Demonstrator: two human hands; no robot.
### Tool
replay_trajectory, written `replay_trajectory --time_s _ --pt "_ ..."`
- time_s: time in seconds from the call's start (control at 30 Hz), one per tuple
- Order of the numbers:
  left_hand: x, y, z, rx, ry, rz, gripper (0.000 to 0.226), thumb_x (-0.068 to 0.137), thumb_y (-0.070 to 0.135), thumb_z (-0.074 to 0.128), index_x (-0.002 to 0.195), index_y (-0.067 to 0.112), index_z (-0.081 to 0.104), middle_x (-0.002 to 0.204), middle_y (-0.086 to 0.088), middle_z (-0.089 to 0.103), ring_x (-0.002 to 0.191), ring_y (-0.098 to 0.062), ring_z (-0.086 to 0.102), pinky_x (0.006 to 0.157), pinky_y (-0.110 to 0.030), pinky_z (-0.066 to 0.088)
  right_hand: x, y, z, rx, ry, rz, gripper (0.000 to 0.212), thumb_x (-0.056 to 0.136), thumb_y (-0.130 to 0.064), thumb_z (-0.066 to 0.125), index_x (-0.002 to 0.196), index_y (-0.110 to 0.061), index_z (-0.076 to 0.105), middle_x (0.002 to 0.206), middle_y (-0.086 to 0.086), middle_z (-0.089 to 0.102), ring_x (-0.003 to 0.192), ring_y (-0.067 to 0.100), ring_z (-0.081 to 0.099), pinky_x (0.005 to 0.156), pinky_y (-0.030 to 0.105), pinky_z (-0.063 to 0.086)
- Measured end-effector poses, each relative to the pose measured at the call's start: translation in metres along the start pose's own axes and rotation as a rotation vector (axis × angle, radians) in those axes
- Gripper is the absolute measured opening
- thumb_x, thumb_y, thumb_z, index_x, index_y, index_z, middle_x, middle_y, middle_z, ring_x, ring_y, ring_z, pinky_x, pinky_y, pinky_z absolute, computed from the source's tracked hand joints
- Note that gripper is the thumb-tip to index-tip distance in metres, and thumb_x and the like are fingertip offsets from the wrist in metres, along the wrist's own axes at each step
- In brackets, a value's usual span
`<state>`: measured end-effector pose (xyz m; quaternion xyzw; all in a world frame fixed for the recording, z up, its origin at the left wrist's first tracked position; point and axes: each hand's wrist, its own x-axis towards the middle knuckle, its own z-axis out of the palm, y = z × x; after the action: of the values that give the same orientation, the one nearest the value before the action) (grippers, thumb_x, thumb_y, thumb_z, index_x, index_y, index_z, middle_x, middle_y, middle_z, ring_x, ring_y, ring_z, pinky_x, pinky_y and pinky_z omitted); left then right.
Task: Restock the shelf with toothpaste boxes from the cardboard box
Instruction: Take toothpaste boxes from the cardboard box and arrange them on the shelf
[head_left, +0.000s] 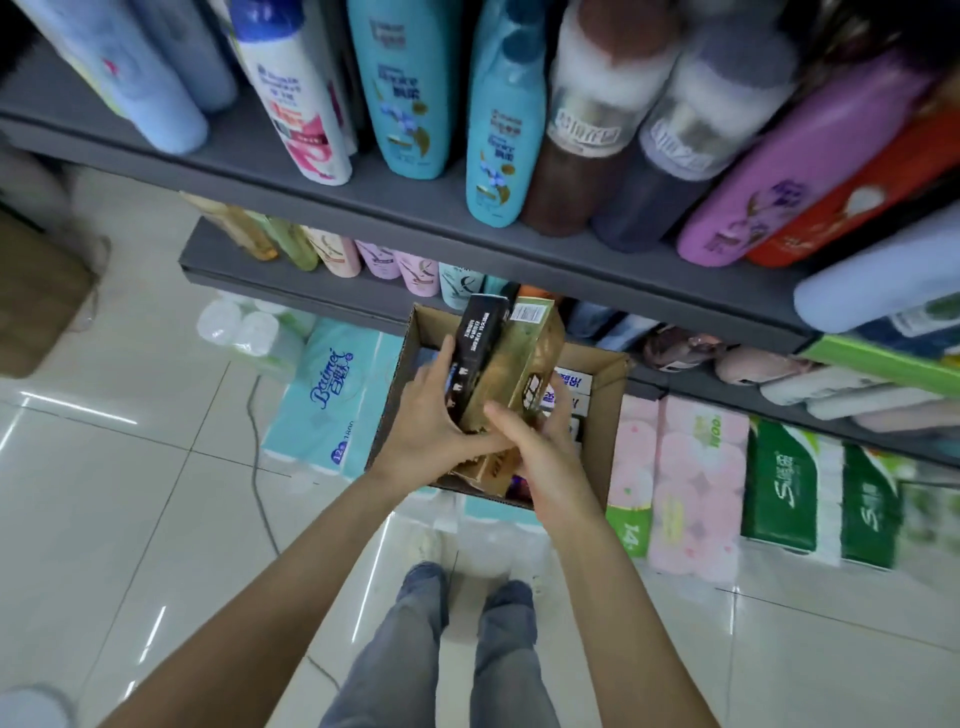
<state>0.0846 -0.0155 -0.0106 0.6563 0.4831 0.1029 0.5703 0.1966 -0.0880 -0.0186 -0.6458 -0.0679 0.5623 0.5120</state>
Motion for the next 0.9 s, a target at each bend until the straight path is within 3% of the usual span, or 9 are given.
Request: replay_trajectory --time_s 0.13,0.23,0.33,0.47,0.53,0.67,0.77,0.83,0.9 --pt "-0.020 0.040 -0.003 -0.168 -0.122 0.085 0.103 0.054 0.042 0.082 0.138 0.044 0.023 0.131 0.018 0.039 0.128 -0.002 0.036 0.113 -0.033 0.028 -0.040 -0.036 -0.014 -0.073 0.046 -0.191 0.089 0.074 -0.016 0.075 0.141 -0.038 0.019 0.124 -0.020 0.047 0.113 -0.006 0.049 0.104 0.032 0.039" --pt "-0.033 0.064 -0.007 -0.266 -0.212 0.096 0.101 0.053 0.047 0.081 0.138 0.036 0.027 0.141 0.006 0.039 0.130 -0.006 0.039 0.111 -0.034 0.032 -0.069 -0.059 -0.025 -0.076 0.048 -0.307 0.080 0.076 -0.010 0.073 0.132 -0.041 0.025 0.130 -0.006 0.050 0.113 0.001 0.055 0.090 0.023 0.049" --pt "-0.042 0.085 -0.013 -0.345 -0.301 0.111 0.085 0.070 0.041 0.075 0.140 0.032 0.028 0.138 0.003 0.047 0.126 -0.009 0.046 0.106 -0.034 0.038 -0.099 -0.073 -0.031 -0.050 0.012 -0.318 0.087 0.073 -0.019 0.078 0.136 -0.044 0.023 0.134 0.002 0.053 0.117 0.015 0.057 0.092 0.037 0.050" --pt "-0.045 0.103 -0.021 -0.383 -0.212 0.079 0.057 0.087 0.032 0.063 0.137 0.026 0.036 0.122 0.014 0.055 0.118 -0.009 0.051 0.106 -0.033 0.037 -0.128 -0.083 -0.029 0.006 0.013 -0.397 0.087 0.070 -0.026 0.078 0.139 -0.039 0.026 0.123 0.000 0.062 0.108 0.011 0.062 0.081 0.027 0.052" --pt "-0.044 0.108 -0.027 -0.446 -0.191 0.044 0.055 0.085 0.035 0.065 0.133 0.021 0.044 0.124 0.001 0.062 0.112 -0.016 0.059 0.103 -0.039 0.042 -0.138 -0.089 -0.026 0.031 0.048 -0.438 0.081 0.068 -0.031 0.073 0.134 -0.042 0.028 0.122 -0.009 0.059 0.107 0.007 0.062 0.079 0.022 0.055" --pt "-0.048 0.125 -0.044 -0.550 -0.185 0.045 0.041 0.089 0.024 0.060 0.128 0.016 0.050 0.112 -0.008 0.067 0.087 -0.014 0.068 0.075 -0.027 0.054 -0.141 -0.095 -0.030 0.057 0.162 -0.485 0.051 0.090 -0.026 0.057 0.131 -0.045 0.033 0.101 -0.031 0.064 0.095 -0.001 0.064 0.082 0.029 0.054" --pt "-0.053 0.139 -0.049 -0.541 -0.199 0.075 0.037 0.089 0.022 0.058 0.125 0.015 0.051 0.111 -0.009 0.067 0.081 -0.013 0.068 0.070 -0.025 0.054 -0.148 -0.102 -0.037 0.015 0.216 -0.506 0.038 0.098 -0.036 0.043 0.132 -0.052 0.035 0.111 -0.026 0.060 0.093 -0.007 0.063 0.077 0.022 0.051" --pt "-0.055 0.145 -0.048 -0.510 -0.193 0.107 0.041 0.089 0.023 0.058 0.128 0.014 0.049 0.115 -0.010 0.066 0.084 -0.013 0.068 0.070 -0.024 0.054 -0.154 -0.107 -0.042 0.051 0.206 -0.540 0.037 0.100 -0.029 0.042 0.130 -0.050 0.036 0.112 -0.022 0.060 0.087 -0.009 0.063 0.071 0.017 0.051" --pt "-0.055 0.153 -0.047 -0.481 -0.183 0.150 0.049 0.086 0.025 0.063 0.131 0.020 0.047 0.122 -0.008 0.063 0.091 -0.015 0.067 0.075 -0.026 0.053 -0.160 -0.115 -0.047 0.136 0.177 -0.597 0.047 0.098 -0.019 0.047 0.133 -0.048 0.034 0.116 -0.010 0.062 0.093 0.000 0.065 0.078 0.024 0.053"
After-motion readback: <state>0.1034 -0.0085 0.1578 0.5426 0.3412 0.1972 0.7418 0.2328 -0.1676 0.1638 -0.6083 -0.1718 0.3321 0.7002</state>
